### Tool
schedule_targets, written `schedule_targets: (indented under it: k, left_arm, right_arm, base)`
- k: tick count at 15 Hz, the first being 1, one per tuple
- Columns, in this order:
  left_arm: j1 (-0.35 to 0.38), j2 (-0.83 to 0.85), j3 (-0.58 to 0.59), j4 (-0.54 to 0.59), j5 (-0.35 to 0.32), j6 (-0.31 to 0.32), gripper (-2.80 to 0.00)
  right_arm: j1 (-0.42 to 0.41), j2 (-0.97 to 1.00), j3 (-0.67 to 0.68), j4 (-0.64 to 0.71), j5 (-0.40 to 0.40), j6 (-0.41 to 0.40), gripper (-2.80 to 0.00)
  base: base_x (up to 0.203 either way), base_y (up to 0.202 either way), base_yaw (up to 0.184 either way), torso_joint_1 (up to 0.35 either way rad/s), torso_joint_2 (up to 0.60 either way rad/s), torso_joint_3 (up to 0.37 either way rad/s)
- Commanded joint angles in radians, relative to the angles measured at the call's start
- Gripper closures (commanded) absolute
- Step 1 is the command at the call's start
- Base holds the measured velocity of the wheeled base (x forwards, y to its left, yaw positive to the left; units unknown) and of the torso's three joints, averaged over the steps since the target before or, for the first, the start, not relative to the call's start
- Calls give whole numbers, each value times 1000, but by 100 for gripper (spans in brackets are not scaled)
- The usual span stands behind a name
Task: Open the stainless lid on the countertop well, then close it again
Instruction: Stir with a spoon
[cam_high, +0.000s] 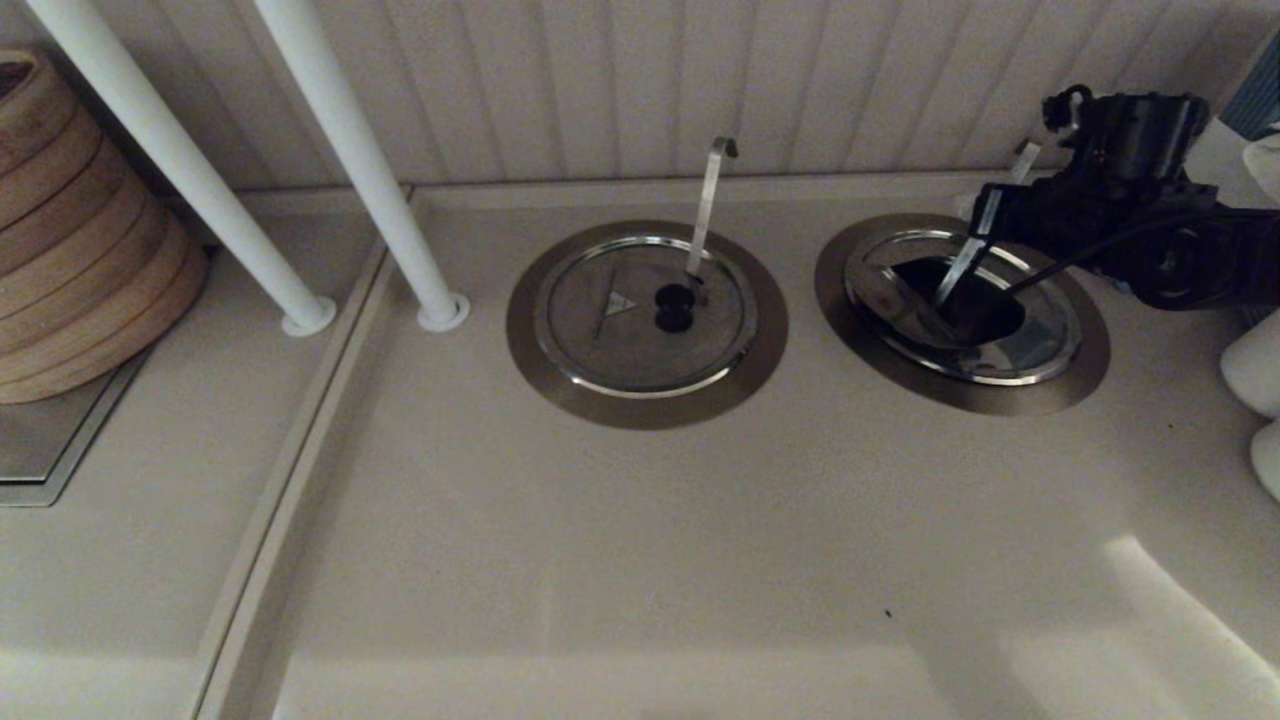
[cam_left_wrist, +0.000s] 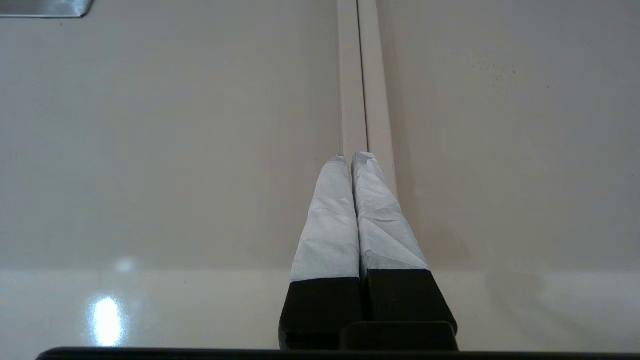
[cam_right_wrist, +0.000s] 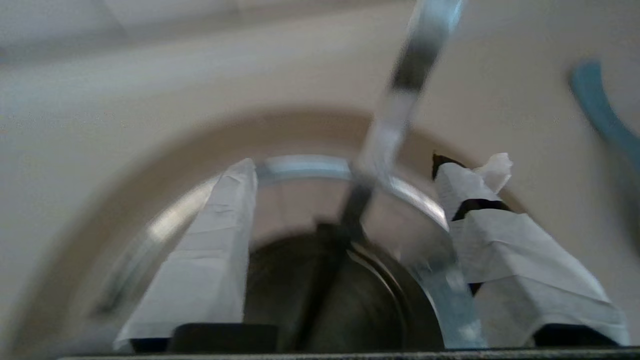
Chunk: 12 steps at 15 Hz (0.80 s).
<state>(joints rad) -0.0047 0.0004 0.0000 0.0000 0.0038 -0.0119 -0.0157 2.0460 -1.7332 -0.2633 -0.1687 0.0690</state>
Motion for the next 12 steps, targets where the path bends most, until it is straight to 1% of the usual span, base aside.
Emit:
schedule_targets:
  k: [1,6,9,11,12]
  left_arm:
    - [0,1,0,0,1,0,0]
    - [0,1,0,0,-1,0,0]
    - [0,1,0,0,-1,0,0]
    - [0,1,0,0,1,0,0]
    - [0,1,0,0,1,0,0]
  right_arm:
    - [0,9,-12,22,-5,-3,-280]
    - [-33,88,-63,14,5,13,-280]
    - [-44,150,-129,-4,37,81,-280]
    - [-48,185,-165,-23,38,99,-280]
    - [-49,202,-172,-56,41,109,-280]
  base:
    - [0,0,0,0,0,0]
    - [0,0,0,0,0,0]
    - [0,0,0,0,0,0]
    - [0,0,0,0,0,0]
    - [0,0,0,0,0,0]
